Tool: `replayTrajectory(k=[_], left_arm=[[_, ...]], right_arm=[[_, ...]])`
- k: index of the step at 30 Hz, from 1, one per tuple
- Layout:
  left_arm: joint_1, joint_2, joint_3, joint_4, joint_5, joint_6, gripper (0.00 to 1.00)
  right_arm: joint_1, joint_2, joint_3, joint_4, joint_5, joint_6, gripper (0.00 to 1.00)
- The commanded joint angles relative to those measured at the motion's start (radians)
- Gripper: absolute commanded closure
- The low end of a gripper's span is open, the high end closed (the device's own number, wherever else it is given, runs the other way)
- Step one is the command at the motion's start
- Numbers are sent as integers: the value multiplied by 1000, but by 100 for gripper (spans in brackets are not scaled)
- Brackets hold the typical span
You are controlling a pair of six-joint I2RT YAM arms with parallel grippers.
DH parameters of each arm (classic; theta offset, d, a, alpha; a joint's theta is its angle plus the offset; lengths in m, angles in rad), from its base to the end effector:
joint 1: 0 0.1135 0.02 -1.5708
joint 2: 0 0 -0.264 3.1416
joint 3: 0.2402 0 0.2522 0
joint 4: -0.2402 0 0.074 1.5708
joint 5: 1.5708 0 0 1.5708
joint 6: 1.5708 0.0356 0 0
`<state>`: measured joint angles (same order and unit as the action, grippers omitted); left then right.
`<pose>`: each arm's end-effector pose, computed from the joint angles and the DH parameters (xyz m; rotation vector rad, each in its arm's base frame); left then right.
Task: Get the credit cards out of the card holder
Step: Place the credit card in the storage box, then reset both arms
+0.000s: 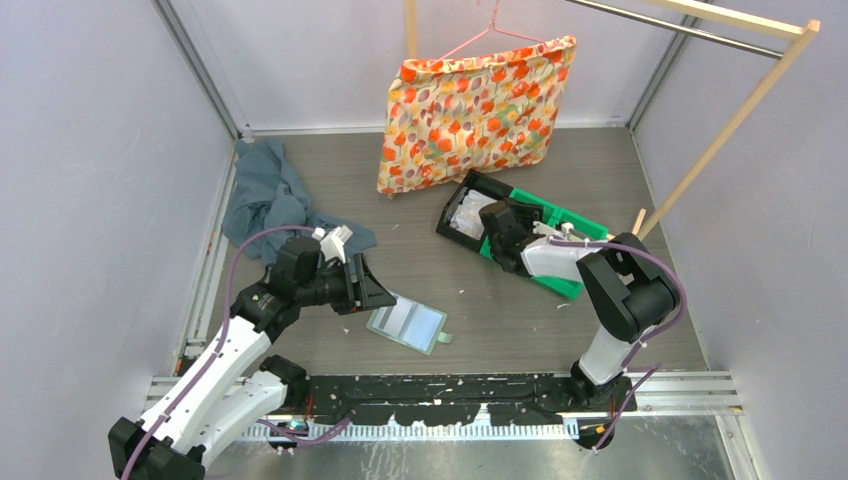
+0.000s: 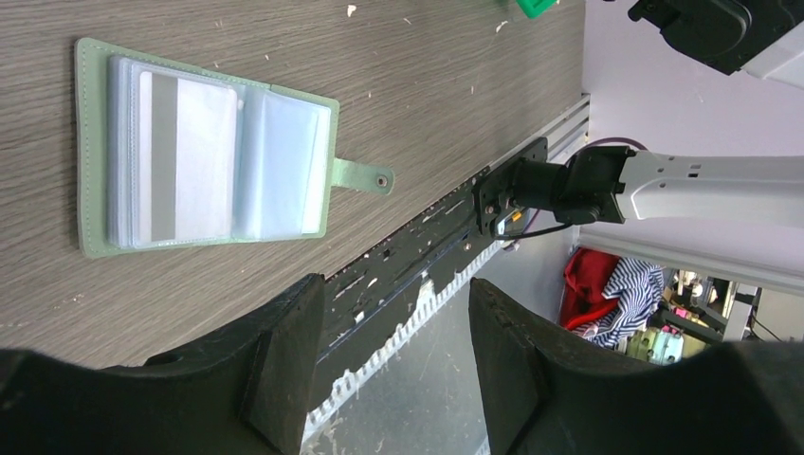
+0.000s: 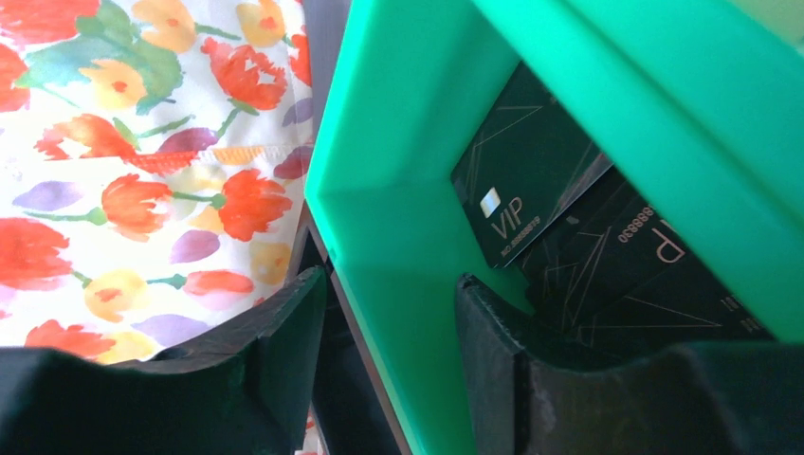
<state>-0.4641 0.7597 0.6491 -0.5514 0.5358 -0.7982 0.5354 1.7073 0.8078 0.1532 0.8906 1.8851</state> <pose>0.1360 -0.0884 0.2636 -0.0824 2.4406 -1.2340 0.2945 0.1425 0.1551 1.5774 1.3024 0.4822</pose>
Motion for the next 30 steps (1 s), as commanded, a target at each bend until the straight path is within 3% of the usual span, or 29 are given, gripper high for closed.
replayTrajectory(k=[1, 8, 12, 15, 17, 20, 23, 30], left_arm=[[7, 3, 33, 9, -2, 18, 42], [7, 12, 19, 35, 2, -13, 42], [7, 37, 5, 52, -12, -27, 42], [7, 76, 0, 51, -37, -33, 43], [7, 91, -11, 59, -45, -42, 43], [12, 108, -30, 80, -53, -36, 43], [28, 165, -31, 75, -59, -13, 42], [33, 206, -72, 127, -61, -41, 44]], right_arm=[[-4, -84, -29, 14, -11, -60, 38], [-2, -295, -71, -6, -79, -192, 33], [14, -415, -67, -15, -234, -408, 29], [82, -468, -47, -26, -355, -617, 25], [158, -477, 1, -119, -384, -809, 23], [285, -455, 45, -285, -384, -971, 22], [398, -425, 81, -428, -359, -1025, 21], [626, -439, 61, -678, -128, -983, 17]])
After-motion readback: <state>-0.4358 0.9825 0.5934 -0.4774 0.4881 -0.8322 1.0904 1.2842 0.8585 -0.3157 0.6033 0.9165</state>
